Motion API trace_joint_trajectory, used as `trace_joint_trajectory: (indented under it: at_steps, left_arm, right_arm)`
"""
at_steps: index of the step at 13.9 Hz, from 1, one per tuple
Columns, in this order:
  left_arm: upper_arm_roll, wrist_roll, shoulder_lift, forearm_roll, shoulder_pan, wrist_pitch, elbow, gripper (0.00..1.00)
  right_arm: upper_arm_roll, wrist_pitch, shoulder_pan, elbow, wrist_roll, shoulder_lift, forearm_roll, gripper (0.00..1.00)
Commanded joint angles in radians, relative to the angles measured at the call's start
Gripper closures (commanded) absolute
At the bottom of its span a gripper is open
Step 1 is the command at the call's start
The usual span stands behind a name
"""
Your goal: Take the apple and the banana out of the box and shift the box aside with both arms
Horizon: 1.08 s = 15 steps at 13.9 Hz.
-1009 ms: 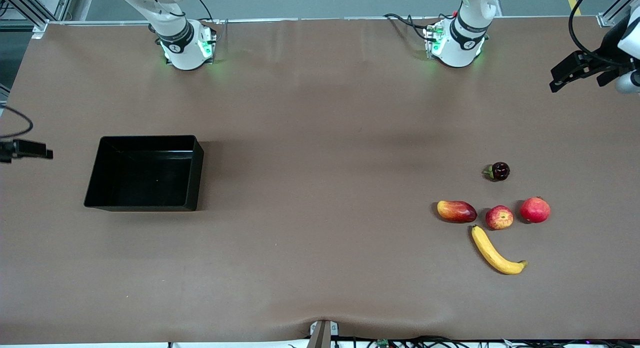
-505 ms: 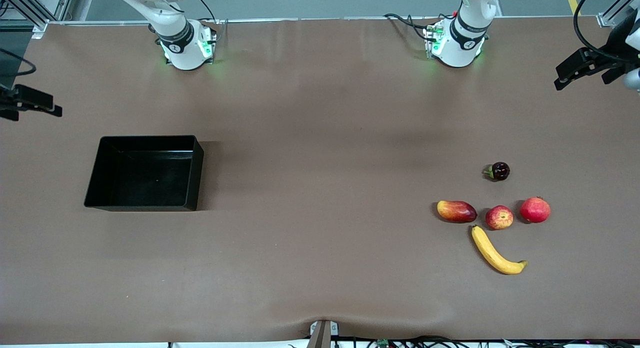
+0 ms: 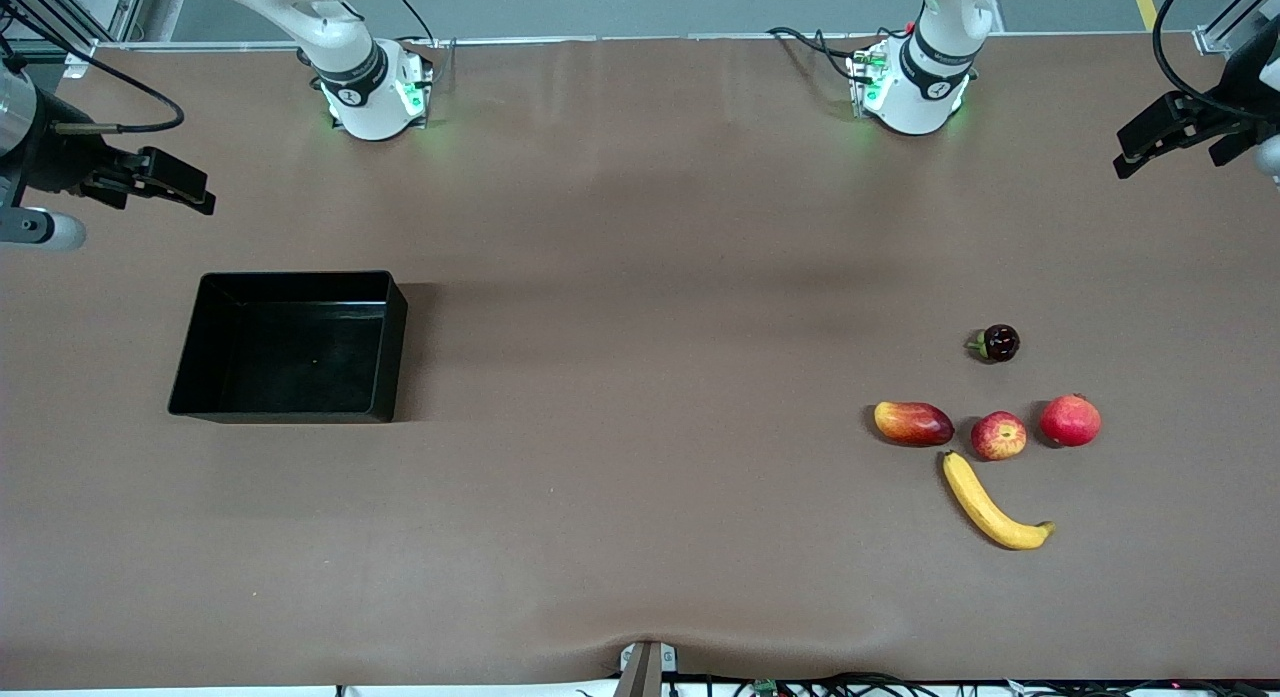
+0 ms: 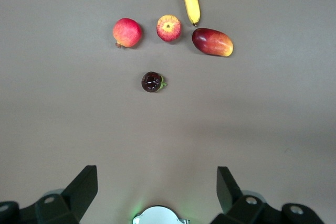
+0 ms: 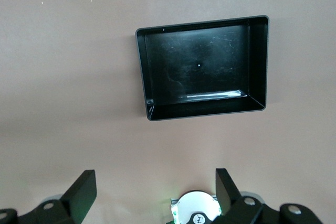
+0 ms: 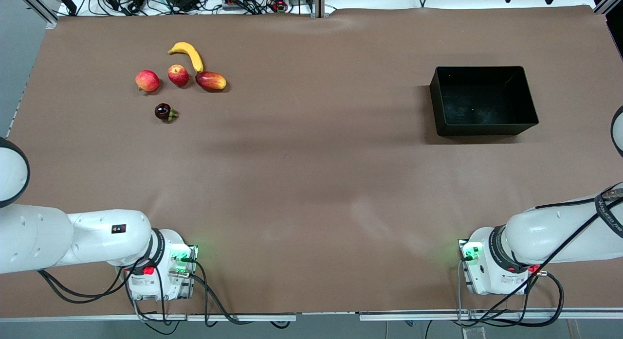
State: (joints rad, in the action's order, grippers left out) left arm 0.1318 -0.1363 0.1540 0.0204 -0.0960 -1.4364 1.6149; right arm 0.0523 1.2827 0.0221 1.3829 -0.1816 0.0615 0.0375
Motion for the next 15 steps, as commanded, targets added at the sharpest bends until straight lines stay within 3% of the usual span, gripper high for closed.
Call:
trace_joint_trajectory:
  at_steps: [1,4,8,15]
  left_arm:
    - [0.003,0.029,0.058,-0.023,-0.005,0.008,0.042,0.0]
    - [0.006,0.034,0.056,-0.026,0.004,0.008,0.033,0.0]
    - [0.006,0.084,0.048,-0.023,0.002,0.008,0.011,0.0]
    - [0.008,0.087,0.047,-0.028,0.009,0.008,0.01,0.0]
  right_arm:
    - [-0.02,0.007,-0.046,-0.005,-0.009,-0.014,0.008,0.0]
    - [-0.023,0.029,-0.077,0.011,0.059,-0.02,0.05,0.0]
    - [-0.023,0.145,-0.074,0.142,0.067,-0.106,0.051,0.0]
    - [-0.022,0.141,-0.076,0.139,0.067,-0.104,0.035,0.0]
